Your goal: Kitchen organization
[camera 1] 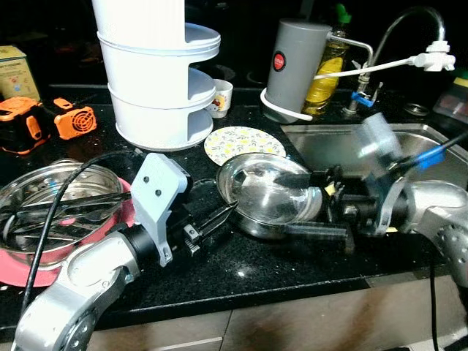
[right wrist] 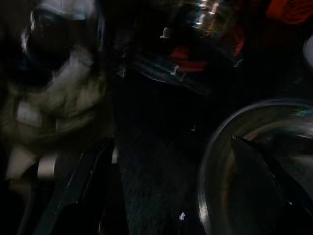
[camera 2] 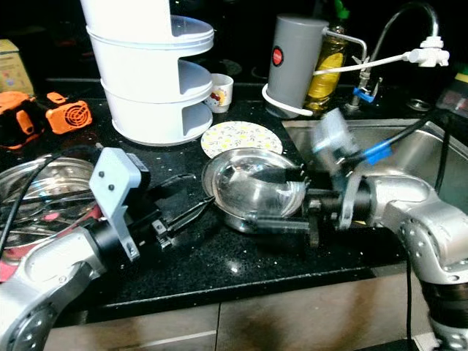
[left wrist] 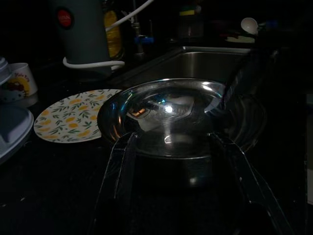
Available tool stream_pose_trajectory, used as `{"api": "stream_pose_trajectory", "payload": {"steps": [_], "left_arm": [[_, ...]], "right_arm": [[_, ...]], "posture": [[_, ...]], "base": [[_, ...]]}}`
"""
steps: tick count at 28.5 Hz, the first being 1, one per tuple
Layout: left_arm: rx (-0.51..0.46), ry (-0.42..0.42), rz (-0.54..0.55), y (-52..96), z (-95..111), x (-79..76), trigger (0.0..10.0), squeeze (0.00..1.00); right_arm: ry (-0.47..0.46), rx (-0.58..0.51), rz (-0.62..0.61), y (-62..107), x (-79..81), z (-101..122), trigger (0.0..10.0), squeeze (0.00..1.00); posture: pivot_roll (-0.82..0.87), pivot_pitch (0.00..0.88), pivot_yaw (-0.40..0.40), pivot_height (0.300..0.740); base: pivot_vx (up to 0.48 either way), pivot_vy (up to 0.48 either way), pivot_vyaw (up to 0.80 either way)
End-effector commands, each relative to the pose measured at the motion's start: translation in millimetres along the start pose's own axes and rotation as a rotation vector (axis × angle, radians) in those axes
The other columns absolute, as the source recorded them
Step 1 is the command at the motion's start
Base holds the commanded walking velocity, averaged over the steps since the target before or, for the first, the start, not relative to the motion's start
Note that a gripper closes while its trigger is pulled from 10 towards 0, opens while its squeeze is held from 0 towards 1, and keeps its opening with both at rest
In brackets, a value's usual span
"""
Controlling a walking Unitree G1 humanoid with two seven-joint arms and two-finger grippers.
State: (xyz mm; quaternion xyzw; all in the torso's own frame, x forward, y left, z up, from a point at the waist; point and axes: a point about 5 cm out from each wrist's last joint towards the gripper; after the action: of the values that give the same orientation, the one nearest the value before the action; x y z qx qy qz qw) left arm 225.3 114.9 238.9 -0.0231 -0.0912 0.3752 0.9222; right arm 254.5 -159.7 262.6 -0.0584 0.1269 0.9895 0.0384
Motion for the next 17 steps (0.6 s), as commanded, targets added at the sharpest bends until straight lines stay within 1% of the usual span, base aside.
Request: {"api": "stream_pose_trajectory", "payload": {"steps": [1,2,3,5,6,7,8,9,12,15,16,17], "left_arm": [[0.008,0.007,-0.032,-0.6,-0.5,-5.8,10.0,0.0],[0.008,0.009,-0.035,-1.0,-0.7,-6.6,10.0,0.0],[0.008,0.009,-0.035,-1.0,-0.7,-6.6,10.0,0.0],[0.009,0.015,-0.045,-2.8,-1.9,-9.5,10.0,0.0],[0.01,0.019,-0.051,-4.6,-3.3,-11.3,10.0,0.0],[0.01,0.019,-0.051,-4.6,-3.3,-11.3,10.0,0.0],[0.012,0.018,-0.048,-6.4,-4.4,-11.5,10.0,0.0],[0.012,0.018,-0.048,-6.4,-4.4,-11.5,10.0,0.0],[0.005,0.018,-0.044,-8.7,-4.0,-12.0,10.0,0.0],[0.003,0.018,-0.043,-9.1,-3.9,-12.2,10.0,0.0],[0.0,0.016,-0.04,-9.6,-3.6,-11.8,10.0,0.0],[-0.002,0.014,-0.038,-9.9,-3.5,-11.5,10.0,0.0]], "right_arm": [[0.02,0.051,0.018,-2.9,2.7,-1.1,10.0,0.0],[0.027,0.077,0.026,-4.9,3.7,-2.4,10.0,0.0],[0.027,0.077,0.026,-4.9,3.7,-2.4,10.0,0.0],[0.054,0.173,0.021,-8.4,3.6,-9.0,10.0,0.0],[0.08,0.282,-0.005,-11.2,1.4,-18.6,10.0,0.0],[0.08,0.282,-0.005,-11.2,1.4,-18.6,10.0,0.0],[0.091,0.338,-0.04,-12.8,-2.7,-23.8,10.0,0.0],[0.091,0.338,-0.04,-12.8,-2.7,-23.8,10.0,0.0],[0.109,0.417,-0.086,-10.9,-8.4,-29.5,10.0,0.0],[0.114,0.436,-0.093,-10.0,-9.3,-30.9,10.0,0.0],[0.119,0.444,-0.093,-8.7,-10.1,-30.8,0.0,0.0],[0.118,0.435,-0.093,-8.2,-10.5,-29.5,0.0,0.0]], "posture": [[0.05,0.0,-0.102,0.74],[0.05,0.0,-0.102,0.74],[0.05,0.0,-0.102,0.74],[0.05,0.0,-0.1,0.74],[0.05,0.0,-0.1,0.74],[0.05,0.0,-0.1,0.74],[0.05,0.0,-0.1,0.74],[0.05,0.0,-0.1,0.74],[0.05,0.0,-0.1,0.74],[0.04,0.0,-0.101,0.74],[0.04,0.0,-0.102,0.74],[0.04,0.0,-0.103,0.74]], "base": [[0.0,0.0,0.0],[0.0,0.0,0.0],[0.0,0.0,0.0],[0.0,0.0,0.0],[0.0,0.0,0.0],[0.0,0.0,0.0],[0.0,0.0,0.0],[0.0,0.0,0.0],[0.0,0.0,0.0],[0.0,0.0,0.0],[0.0,0.0,0.0],[0.0,0.0,0.0]]}}
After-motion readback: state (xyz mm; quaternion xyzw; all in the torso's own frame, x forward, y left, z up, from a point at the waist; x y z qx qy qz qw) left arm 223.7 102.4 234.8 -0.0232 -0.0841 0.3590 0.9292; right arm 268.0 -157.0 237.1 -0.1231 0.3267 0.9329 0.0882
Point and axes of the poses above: a point about 5 cm out from each wrist's last joint towards the gripper, its own y axis pointing back from the gripper into the wrist, its own z axis along the axis of the wrist's last joint, x = y × z, and after that the axes turned 2 degrees about y, right-handed
